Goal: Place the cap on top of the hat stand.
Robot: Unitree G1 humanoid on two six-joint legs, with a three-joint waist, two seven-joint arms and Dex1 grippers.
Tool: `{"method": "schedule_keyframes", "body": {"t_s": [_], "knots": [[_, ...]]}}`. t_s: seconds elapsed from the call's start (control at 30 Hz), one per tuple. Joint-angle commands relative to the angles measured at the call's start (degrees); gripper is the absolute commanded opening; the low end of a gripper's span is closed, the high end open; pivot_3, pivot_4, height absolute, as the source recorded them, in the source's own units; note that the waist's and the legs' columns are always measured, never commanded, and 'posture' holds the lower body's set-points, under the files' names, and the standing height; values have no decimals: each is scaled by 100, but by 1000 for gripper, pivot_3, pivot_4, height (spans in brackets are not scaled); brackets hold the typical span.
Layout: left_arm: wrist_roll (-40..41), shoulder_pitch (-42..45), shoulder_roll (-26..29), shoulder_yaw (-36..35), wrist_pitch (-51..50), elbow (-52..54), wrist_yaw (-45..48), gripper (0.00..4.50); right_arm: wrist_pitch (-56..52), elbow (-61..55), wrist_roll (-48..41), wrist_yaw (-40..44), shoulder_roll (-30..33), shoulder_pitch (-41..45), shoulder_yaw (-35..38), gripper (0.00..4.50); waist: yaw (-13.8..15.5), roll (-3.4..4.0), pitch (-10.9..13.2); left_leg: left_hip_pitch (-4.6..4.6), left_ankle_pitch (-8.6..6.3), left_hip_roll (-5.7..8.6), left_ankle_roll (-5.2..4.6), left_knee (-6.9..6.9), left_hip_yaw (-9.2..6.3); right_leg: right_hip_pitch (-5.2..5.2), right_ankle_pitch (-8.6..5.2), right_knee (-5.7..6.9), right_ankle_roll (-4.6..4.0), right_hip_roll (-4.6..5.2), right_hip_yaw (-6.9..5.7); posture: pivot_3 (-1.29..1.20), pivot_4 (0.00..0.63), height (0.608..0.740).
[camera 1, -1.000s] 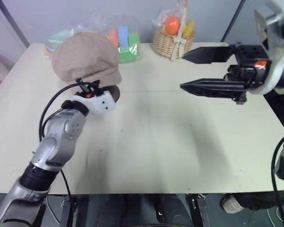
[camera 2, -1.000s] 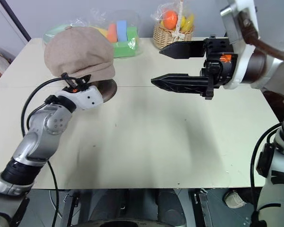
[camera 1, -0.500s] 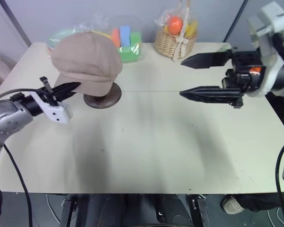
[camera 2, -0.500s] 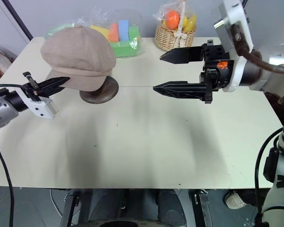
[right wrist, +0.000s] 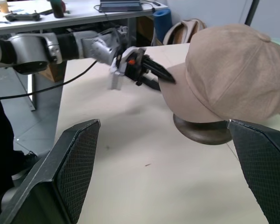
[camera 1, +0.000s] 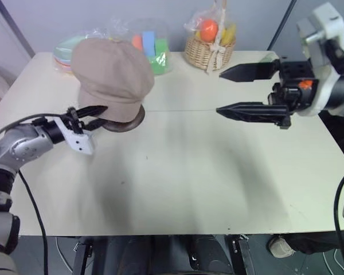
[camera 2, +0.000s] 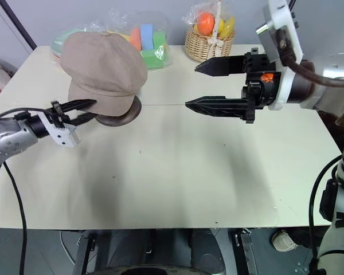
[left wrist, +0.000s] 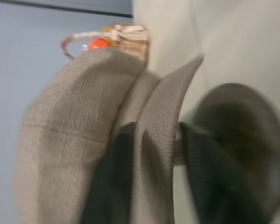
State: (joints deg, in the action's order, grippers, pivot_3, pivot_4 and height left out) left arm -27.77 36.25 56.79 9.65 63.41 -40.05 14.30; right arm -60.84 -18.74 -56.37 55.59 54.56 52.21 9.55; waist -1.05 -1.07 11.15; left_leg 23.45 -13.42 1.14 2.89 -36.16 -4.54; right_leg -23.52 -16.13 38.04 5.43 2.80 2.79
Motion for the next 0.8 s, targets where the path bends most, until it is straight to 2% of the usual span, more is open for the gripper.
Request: {"method": "schedule_keyframes", "body": {"t_s": [0.03,0.07,0.1,0.2,0.33,0.43,0.5,0.53,0.6,0.7,0.8], "knots": [[427,-227,165,-304,-126,451,68,3676,148,4,46,12,26,60,51,4500,5,0,0,0,0,0,0,-1,-1,0,0,0,0,0,0,0,150,740],[512,-358,194,-369,-210,569,87,4173,161,26,63,26,19,69,33,4500,5,0,0,0,0,0,0,-1,-1,0,0,0,0,0,0,0,150,740],[676,-545,225,-463,-364,748,135,4444,184,50,90,44,12,67,10,4500,5,0,0,0,0,-1,0,-1,-1,1,0,0,0,1,0,0,150,740],[1255,-1180,337,-833,-948,1446,349,4444,306,151,243,150,24,39,-97,4500,-17,1,0,-1,0,-3,0,1,0,-1,0,0,0,1,3,0,150,740],[3518,-2794,490,-1842,-3703,3339,1432,4444,576,330,562,355,108,-191,-222,4500,-29,3,2,-1,-1,-11,-1,3,-9,-4,-1,-1,-2,5,7,0,150,740],[4735,-3642,517,-2665,-5584,4475,1838,4444,728,463,721,453,108,-299,-267,4500,-22,5,3,-2,-2,-12,-2,3,-12,-5,-1,-1,-2,8,8,0,150,740],[6750,-4444,646,-4057,-7621,5257,2598,4444,894,699,923,551,65,-361,-384,4500,-18,-5,6,-5,-2,-11,-3,2,-14,0,-1,0,-3,7,5,0,150,740],[7427,-4690,686,-4628,-8335,5483,2885,4444,961,792,1003,601,50,-378,-433,4500,-29,-9,7,-2,-2,-17,-2,1,-14,-2,-2,-2,-4,0,4,0,150,740],[8257,-4898,790,-5549,-9385,5582,3278,4444,1059,966,1124,710,23,-360,-511,4500,-34,-3,9,-6,-2,-23,-2,1,-13,1,-2,-6,-5,-9,4,0,150,740],[8822,-4912,1033,-6591,-10447,5272,3782,4444,1170,1274,1292,878,-46,-266,-625,4500,-15,1,9,-9,-2,-18,-2,-2,-3,8,-4,-6,-7,-16,-6,0,150,740],[8771,-4790,1348,-7078,-11034,4887,4078,4444,1282,1478,1432,1025,-128,-187,-730,4500,-23,2,9,-12,-2,-13,-2,0,3,9,-4,-6,-7,-15,-4,0,150,740]]}}
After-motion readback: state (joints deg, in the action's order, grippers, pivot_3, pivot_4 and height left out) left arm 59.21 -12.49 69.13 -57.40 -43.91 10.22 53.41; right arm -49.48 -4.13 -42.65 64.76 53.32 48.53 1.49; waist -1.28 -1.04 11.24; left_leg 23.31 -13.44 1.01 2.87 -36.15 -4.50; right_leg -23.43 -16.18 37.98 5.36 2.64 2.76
